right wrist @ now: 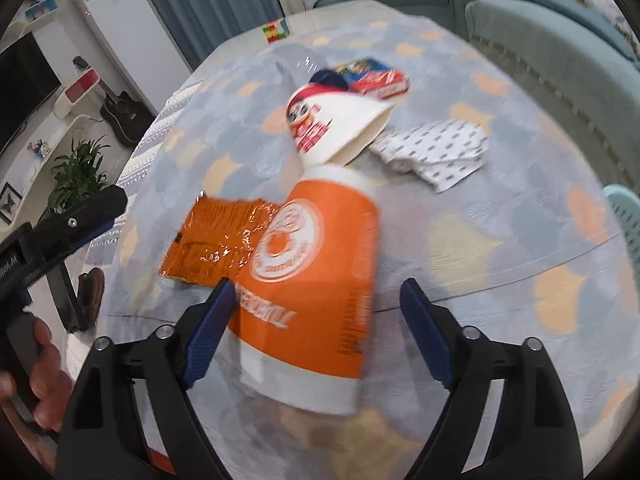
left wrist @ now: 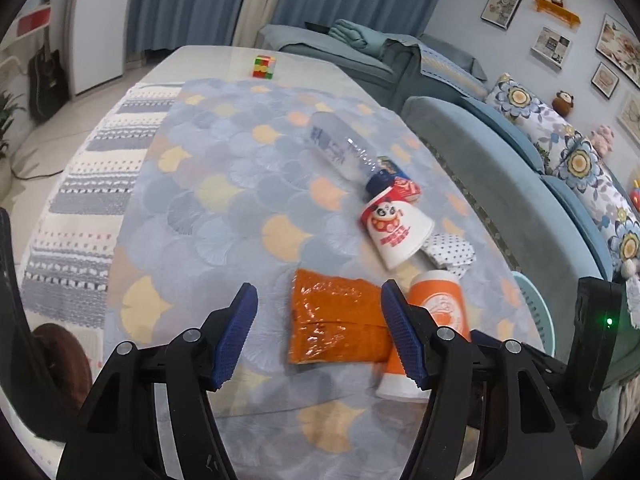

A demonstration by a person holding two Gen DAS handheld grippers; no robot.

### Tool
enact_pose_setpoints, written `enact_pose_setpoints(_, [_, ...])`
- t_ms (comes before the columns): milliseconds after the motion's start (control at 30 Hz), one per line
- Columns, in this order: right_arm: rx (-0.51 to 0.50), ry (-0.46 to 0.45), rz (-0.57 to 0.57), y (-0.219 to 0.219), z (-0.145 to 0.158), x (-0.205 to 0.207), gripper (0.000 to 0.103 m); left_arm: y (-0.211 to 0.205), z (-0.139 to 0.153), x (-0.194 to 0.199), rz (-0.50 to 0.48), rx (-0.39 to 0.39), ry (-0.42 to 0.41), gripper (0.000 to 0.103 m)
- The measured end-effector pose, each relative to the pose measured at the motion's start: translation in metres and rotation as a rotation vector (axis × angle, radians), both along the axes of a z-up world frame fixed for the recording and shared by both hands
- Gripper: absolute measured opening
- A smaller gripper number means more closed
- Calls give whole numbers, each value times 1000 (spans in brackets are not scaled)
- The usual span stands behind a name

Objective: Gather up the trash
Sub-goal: 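Move both tools back toward the orange paper cup on the table, then grasp the orange paper cup with the right tool while the left tool grasps the orange wrapper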

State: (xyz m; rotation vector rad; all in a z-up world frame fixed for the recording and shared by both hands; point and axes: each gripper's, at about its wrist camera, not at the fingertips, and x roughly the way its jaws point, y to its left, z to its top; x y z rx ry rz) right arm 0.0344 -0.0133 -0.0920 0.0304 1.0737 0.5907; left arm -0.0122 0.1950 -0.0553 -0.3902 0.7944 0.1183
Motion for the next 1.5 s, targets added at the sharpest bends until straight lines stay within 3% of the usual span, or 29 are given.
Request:
enact_pose_setpoints(100, [7,48,9,12,-10,1,81,1,-9,5,-9,-13,27,64])
enact_pose_setpoints(167, [1,33,9,16,-11,-1,78,-2,-13,8,-21,7,37,65])
enact_pose_setpoints(200, [-2,24,10,18,-11,-1,68,-4,-16,10,-28,15,48,67])
enact_pose_setpoints(300, [8,4,13,17,-9,-5,57,-3,-23,12,-28,5,64,72])
enact_pose_setpoints(500, [-4,-49,-19,3,0,-4,37,4,-33,21,-86,-64,110,72])
enact_pose_setpoints(667, [-94,-179,-15,-14,12,-2,37,-13,-38,24,-171,39,99,73])
enact_pose_setpoints(833, [-140,-237,31,-33,11,-2,37,-35,-48,27,-255,55,73,76])
enact_pose_setpoints(1000, [-138,-244,32,-52,8,0,37,-59,-58,32,-292,110,92,88])
enact_pose_setpoints(1200, [-135,-238,16,-74,4,6,37,-81,-69,37,-289,262,137,87])
enact_pose_setpoints(1233, [-127,-235,16,-75,3,6,37,-83,-69,39,-280,279,143,86])
enact_pose_setpoints(1400, [-116,-243,17,-77,3,6,37,-78,-66,40,-256,295,129,53])
enact_pose_setpoints(1467, [-108,-243,13,-79,3,7,37,-75,-64,39,-238,304,126,28])
enact_pose_setpoints(1500, [-105,-244,11,-80,3,7,37,-72,-63,40,-232,300,124,24])
